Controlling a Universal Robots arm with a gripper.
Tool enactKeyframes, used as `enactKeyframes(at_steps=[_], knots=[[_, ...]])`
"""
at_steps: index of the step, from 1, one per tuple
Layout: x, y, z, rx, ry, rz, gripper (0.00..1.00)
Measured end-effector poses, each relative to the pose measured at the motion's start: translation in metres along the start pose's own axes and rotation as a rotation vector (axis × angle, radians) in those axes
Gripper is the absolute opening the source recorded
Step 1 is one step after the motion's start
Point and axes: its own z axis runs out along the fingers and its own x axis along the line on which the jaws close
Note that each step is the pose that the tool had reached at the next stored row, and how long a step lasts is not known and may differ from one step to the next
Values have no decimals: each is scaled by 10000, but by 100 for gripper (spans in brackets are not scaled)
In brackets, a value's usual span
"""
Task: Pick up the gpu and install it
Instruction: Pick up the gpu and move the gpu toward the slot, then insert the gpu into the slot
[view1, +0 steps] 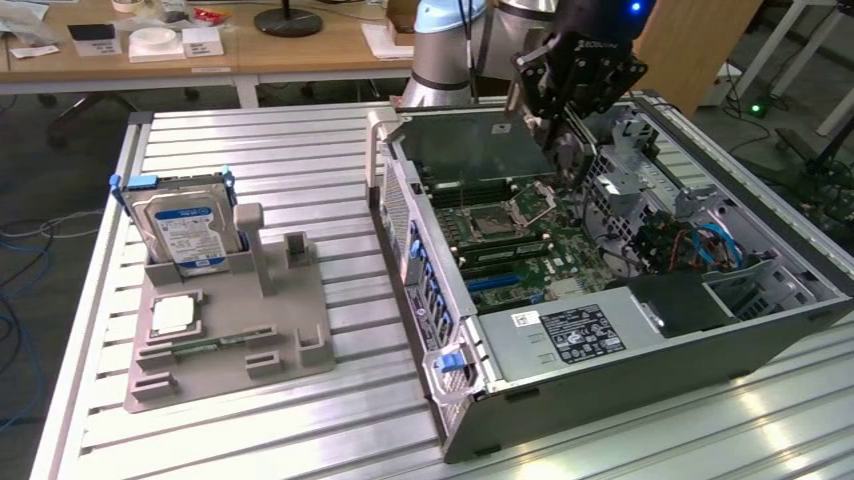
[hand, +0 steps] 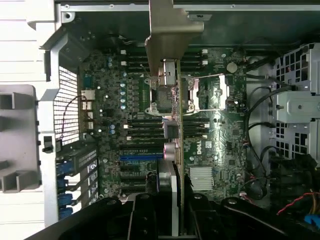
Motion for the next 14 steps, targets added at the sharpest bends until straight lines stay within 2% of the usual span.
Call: enactKeyframes(at_steps=[3, 14], knots=[[-83, 3, 1, 0, 1, 0, 28], [-86, 3, 2, 0, 0, 0, 28]])
